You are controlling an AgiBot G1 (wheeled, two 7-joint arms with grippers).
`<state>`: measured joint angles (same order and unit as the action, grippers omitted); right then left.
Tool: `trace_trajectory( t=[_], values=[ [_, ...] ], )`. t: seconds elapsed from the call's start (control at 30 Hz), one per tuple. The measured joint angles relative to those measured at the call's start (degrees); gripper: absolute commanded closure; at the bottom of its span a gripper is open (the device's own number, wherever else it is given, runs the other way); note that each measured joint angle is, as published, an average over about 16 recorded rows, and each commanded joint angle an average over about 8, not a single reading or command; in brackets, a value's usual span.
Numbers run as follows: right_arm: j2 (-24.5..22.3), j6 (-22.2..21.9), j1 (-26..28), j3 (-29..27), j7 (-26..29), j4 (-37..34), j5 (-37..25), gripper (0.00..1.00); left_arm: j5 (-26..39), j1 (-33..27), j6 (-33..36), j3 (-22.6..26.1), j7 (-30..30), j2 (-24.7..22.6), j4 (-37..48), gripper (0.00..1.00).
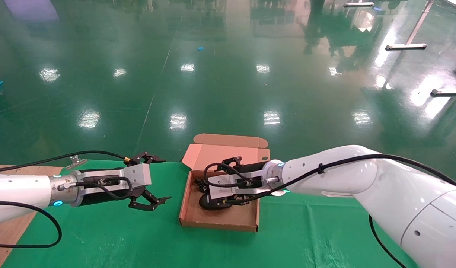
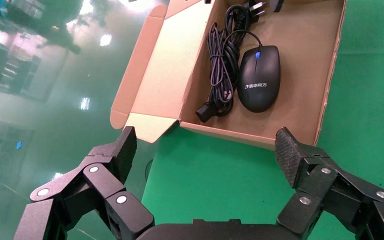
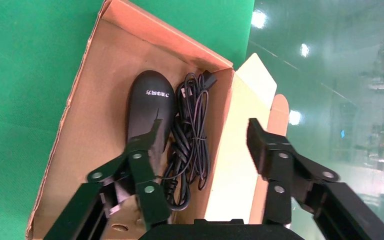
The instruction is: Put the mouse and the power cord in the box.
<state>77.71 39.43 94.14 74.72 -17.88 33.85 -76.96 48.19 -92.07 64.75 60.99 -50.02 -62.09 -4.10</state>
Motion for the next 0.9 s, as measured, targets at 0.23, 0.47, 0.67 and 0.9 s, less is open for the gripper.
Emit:
trace_trajectory(
  t=[0.23, 0.47, 0.67, 0.9],
  values=[
    [-3.01, 3.29, -2.27, -4.18, 2.01, 2.82, 2.43, 0.00, -0.39, 1.91, 1.33, -2.82, 3.83, 1.73, -4.41, 0.00],
    [-7.87, 8.54, -5.98, -10.84, 5.27, 7.33, 6.43, 0.00, -1.09, 5.27, 3.63, -7.77, 10.52, 4.71, -12.06, 0.00],
    [-12.22, 13.26, -9.31, -16.83, 8.19, 11.39, 10.01, 0.00, -1.73, 8.37, 5.76, -12.34, 16.69, 7.45, -19.10, 0.00],
    [-17.30, 18.76, -13.18, -23.81, 11.60, 16.11, 14.19, 0.00, -2.48, 11.97, 8.23, -17.65, 23.86, 10.65, -27.30, 0.00]
  ],
)
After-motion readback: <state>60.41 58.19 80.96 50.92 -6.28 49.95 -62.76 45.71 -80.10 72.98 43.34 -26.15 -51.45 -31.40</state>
